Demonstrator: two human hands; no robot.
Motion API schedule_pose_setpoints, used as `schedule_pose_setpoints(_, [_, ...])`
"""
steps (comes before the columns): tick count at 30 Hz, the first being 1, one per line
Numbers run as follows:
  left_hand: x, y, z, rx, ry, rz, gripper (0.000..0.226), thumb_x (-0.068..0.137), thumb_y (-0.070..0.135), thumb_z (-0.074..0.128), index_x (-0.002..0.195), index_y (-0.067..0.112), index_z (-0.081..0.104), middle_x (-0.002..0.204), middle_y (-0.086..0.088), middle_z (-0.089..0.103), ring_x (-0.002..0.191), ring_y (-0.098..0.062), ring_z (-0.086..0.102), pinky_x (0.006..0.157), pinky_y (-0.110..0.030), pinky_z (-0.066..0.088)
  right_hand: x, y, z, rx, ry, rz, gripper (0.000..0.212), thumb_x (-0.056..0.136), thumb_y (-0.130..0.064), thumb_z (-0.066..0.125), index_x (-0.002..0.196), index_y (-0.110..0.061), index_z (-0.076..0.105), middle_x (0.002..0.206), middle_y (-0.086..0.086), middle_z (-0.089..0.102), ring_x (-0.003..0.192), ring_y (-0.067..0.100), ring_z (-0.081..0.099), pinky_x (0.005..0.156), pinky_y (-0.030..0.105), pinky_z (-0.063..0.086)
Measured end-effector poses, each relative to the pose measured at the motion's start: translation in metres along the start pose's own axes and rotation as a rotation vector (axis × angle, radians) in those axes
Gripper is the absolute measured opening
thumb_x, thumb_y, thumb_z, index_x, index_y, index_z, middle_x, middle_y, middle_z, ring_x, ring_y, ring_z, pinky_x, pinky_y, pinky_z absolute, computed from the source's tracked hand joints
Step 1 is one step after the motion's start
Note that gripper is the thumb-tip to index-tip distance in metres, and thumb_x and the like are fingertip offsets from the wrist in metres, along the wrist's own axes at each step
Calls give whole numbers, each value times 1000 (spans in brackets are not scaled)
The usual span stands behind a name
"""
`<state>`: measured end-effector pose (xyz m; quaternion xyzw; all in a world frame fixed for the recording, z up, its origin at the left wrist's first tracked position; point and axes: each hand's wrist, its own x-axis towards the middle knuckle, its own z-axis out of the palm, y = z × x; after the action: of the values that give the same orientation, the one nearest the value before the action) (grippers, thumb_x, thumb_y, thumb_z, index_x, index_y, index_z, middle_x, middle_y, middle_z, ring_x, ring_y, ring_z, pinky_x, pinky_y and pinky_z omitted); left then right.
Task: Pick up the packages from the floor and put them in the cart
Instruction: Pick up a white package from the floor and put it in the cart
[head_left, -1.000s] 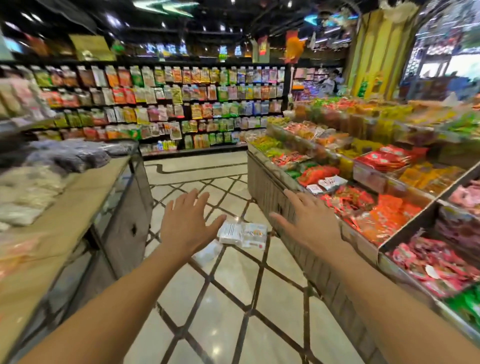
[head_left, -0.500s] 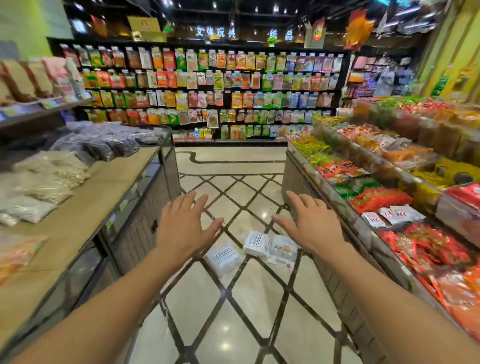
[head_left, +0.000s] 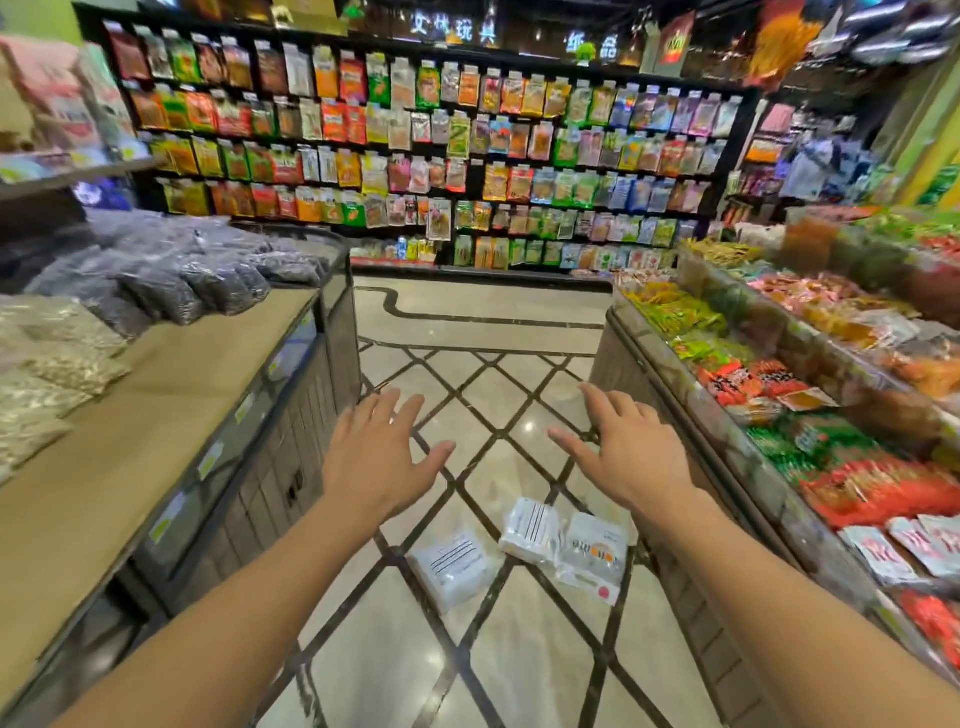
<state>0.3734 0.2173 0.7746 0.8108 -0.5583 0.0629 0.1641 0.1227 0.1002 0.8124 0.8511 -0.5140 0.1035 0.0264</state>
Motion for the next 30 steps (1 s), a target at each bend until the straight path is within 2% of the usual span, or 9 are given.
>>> schedule_pose_setpoints(4, [55, -22, 22, 32, -7, 12, 84, 90, 77, 30, 153, 25, 48, 159, -8, 48, 147, -31, 41, 119, -51, 33, 62, -10, 22, 15, -21, 4, 83, 94, -80, 31, 161, -30, 30, 158, 4, 46, 142, 36, 46, 101, 49, 48])
schedule_pose_setpoints(7, [96, -34, 37, 64, -37, 6, 84, 91, 77, 31, 155, 25, 46, 161, -9, 45, 148, -30, 40, 121, -51, 30, 107, -17, 43, 23, -33, 0, 83, 95, -79, 33, 161, -29, 32, 155, 6, 49, 137, 38, 50, 98, 49, 49])
schedule_pose_setpoints(13, [179, -50, 83, 37, -55, -22, 84, 91, 74, 34, 155, 22, 46, 162, -11, 43, 149, -32, 39, 120, -49, 29, 206, -22, 97, 58, -85, -39, 83, 95, -79, 30, 161, -30, 30, 159, 7, 46, 143, 36, 46, 106, 50, 46])
schedule_pose_setpoints(16, [233, -57, 111, 43, -79, -37, 89, 88, 77, 27, 154, 21, 48, 162, -11, 44, 147, -33, 41, 119, -49, 30, 268, -23, 129, 49, -123, -66, 85, 95, -81, 27, 162, -29, 29, 160, 6, 45, 147, 34, 42, 108, 52, 45])
schedule_pose_setpoints(19, [288, -65, 142, 57, -101, -67, 90, 88, 77, 23, 153, 20, 50, 161, -11, 45, 147, -34, 42, 120, -51, 30, 333, -25, 162, 30, -158, -112, 85, 95, -80, 22, 162, -29, 27, 164, 4, 42, 154, 31, 33, 115, 52, 38])
schedule_pose_setpoints(23, [355, -82, 196, 128, -193, -146, 82, 91, 70, 31, 150, 18, 54, 157, -13, 49, 144, -36, 44, 121, -56, 28, 409, -32, 216, -20, -255, -139, 83, 96, -80, 21, 164, -31, 24, 170, 3, 32, 159, 35, 20, 122, 57, 22])
schedule_pose_setpoints(25, [377, -91, 229, 148, -237, -175, 85, 90, 70, 24, 148, 17, 56, 154, -13, 52, 140, -36, 47, 119, -55, 30, 436, -32, 253, -58, -308, -164, 81, 98, -79, 18, 164, -31, 23, 171, 3, 29, 159, 36, 18, 124, 60, 18])
schedule_pose_setpoints(28, [391, -103, 287, 171, -371, -227, 83, 93, 72, 20, 157, 24, 42, 165, -7, 39, 149, -30, 36, 122, -50, 24, 463, -29, 315, -108, -384, -184, 92, 91, -81, 0, 163, -32, 27, 170, 1, 32, 158, 36, 22, 122, 59, 21])
schedule_pose_setpoints(30, [389, -113, 330, 157, -467, -256, 78, 98, 70, 25, 162, 26, 31, 170, -5, 28, 155, -29, 25, 125, -48, 18, 469, -23, 361, -116, -470, -181, 87, 93, -80, 5, 163, -34, 27, 171, -1, 29, 158, 36, 19, 122, 58, 19])
